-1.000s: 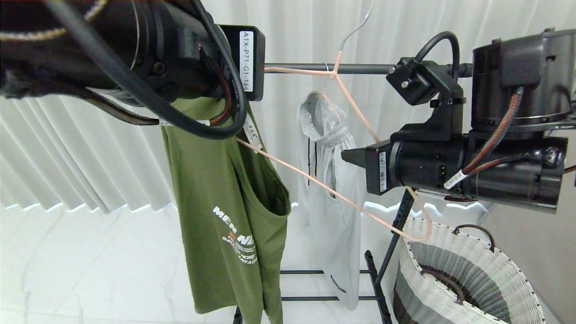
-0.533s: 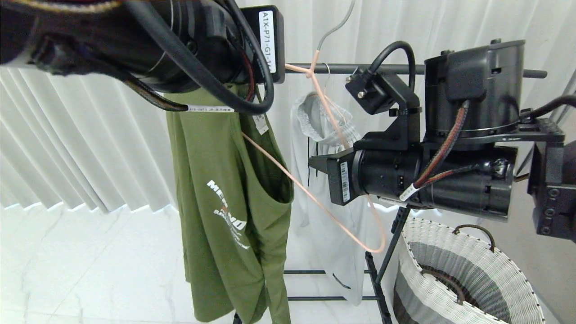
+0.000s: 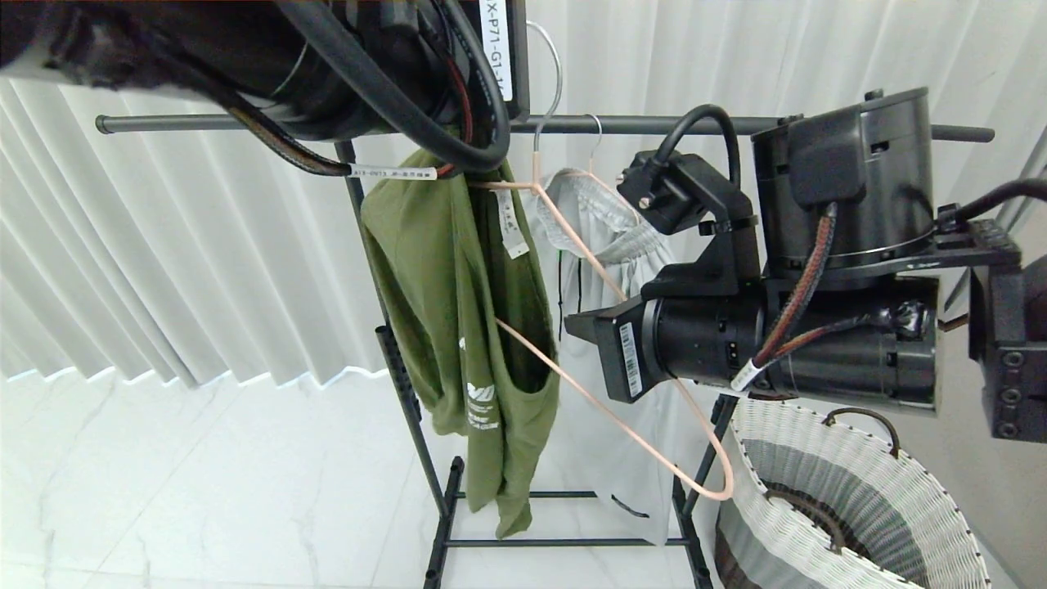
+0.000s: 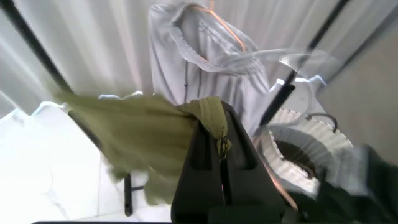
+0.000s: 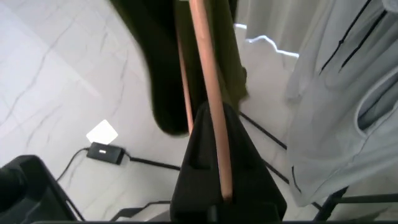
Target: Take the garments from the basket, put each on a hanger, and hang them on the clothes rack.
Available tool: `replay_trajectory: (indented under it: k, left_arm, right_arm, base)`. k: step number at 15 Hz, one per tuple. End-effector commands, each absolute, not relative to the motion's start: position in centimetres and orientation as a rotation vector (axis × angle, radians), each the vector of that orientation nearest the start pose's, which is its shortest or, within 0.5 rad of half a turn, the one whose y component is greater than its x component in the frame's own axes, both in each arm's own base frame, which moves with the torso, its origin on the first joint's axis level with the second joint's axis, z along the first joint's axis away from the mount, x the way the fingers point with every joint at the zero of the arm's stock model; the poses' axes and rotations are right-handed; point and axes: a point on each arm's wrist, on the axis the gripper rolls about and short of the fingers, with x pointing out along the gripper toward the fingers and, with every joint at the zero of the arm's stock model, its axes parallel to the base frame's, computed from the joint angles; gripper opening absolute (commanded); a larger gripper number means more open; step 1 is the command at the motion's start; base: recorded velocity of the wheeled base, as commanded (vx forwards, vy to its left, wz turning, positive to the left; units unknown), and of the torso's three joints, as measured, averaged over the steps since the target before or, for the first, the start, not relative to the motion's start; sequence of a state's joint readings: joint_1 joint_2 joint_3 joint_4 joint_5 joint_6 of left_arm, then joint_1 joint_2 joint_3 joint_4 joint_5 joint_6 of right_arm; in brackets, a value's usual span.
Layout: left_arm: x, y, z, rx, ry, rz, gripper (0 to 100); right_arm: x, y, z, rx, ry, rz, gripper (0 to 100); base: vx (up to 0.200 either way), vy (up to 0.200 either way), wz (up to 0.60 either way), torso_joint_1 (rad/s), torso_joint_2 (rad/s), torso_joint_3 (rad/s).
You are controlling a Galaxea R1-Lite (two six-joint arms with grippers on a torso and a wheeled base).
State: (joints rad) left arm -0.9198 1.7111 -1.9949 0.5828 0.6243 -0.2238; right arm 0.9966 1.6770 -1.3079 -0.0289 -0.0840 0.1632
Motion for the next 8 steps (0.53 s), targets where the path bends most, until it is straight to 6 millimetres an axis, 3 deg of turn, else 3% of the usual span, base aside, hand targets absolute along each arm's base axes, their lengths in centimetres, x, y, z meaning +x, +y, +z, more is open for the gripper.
replay_trajectory:
  k: [1, 8]
  left_arm:
    - [18.01, -20.95, 39.49, -0.027, 0.237, -0.281, 0]
    - [17.92, -20.94, 39.32, -0.021, 0.245, -0.291, 0]
  right_arm:
    - [16.92, 25.57, 27.79, -0.027, 0.389, 0.867, 0]
    - [17.16, 24.89, 28.75, 0.016, 0.339, 0.847, 0]
  base:
    - [0.000, 0.000, 0.00, 0.000, 0.00, 0.000]
    - [0.000, 0.000, 0.00, 0.000, 0.00, 0.000]
